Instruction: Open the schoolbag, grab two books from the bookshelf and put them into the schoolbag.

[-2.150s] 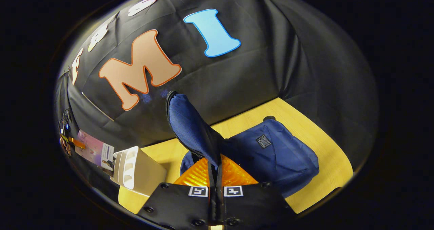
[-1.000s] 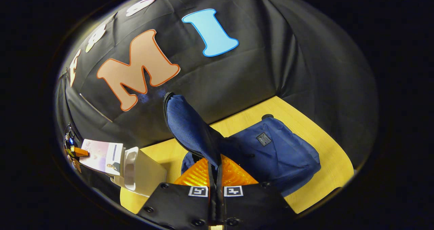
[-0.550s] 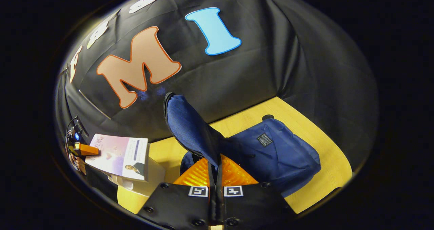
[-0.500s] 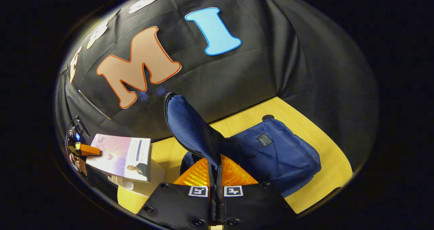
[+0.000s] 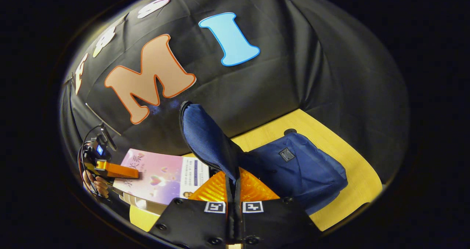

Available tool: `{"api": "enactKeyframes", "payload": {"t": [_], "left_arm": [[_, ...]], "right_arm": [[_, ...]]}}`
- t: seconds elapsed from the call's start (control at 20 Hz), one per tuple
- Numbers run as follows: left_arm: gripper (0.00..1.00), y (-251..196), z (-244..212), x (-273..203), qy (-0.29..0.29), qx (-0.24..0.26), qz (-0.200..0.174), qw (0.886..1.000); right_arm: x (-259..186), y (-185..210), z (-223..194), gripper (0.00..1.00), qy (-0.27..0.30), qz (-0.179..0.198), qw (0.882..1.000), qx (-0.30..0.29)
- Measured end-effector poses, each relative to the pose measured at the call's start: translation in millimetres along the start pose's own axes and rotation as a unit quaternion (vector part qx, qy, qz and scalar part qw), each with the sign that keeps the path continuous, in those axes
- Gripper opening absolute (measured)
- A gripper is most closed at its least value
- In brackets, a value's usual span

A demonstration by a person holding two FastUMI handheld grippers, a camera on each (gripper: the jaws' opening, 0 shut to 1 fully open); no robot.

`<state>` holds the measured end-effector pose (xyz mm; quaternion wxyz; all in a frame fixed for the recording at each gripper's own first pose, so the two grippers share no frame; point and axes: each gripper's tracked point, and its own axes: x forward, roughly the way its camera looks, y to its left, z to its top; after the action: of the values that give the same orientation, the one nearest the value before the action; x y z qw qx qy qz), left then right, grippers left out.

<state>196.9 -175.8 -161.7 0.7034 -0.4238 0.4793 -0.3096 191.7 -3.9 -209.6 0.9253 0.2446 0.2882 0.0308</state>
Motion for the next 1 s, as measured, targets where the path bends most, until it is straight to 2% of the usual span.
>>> {"api": "enactKeyframes", "payload": {"t": [0.15, 0.7, 0.75, 0.8, 0.9, 1.0], "left_arm": [[0.29, 3.3, -5.2, 23.8, 0.012, -0.014, 0.005, 1.000], [0.30, 17.0, -26.2, 108.0, 0.037, -0.052, 0.010, 0.998], [0.31, 17.2, -28.6, 113.2, 0.040, -0.057, 0.010, 0.998], [0.30, 16.9, -31.8, 119.9, 0.044, -0.061, 0.007, 0.997], [0.30, 15.5, -38.3, 131.1, 0.056, -0.071, 0.002, 0.996], [0.30, 12.2, -41.0, 145.7, 0.058, -0.075, -0.003, 0.995]], "right_arm": [[-1.2, 2.4, 5.5, 0.03, -0.006, 0.003, 1.000, 0.003], [-5.7, 6.6, 14.4, 0.03, -0.017, 0.016, 1.000, 0.011], [-5.4, 6.3, 14.7, 0.05, -0.017, 0.017, 1.000, 0.012], [-6.9, 7.2, 16.0, 0.02, -0.018, 0.018, 1.000, 0.014], [-6.8, 9.3, 17.2, 0.05, -0.020, 0.023, 0.999, 0.012], [-7.4, 10.2, 17.9, 0.02, -0.020, 0.028, 0.999, 0.009]]}}
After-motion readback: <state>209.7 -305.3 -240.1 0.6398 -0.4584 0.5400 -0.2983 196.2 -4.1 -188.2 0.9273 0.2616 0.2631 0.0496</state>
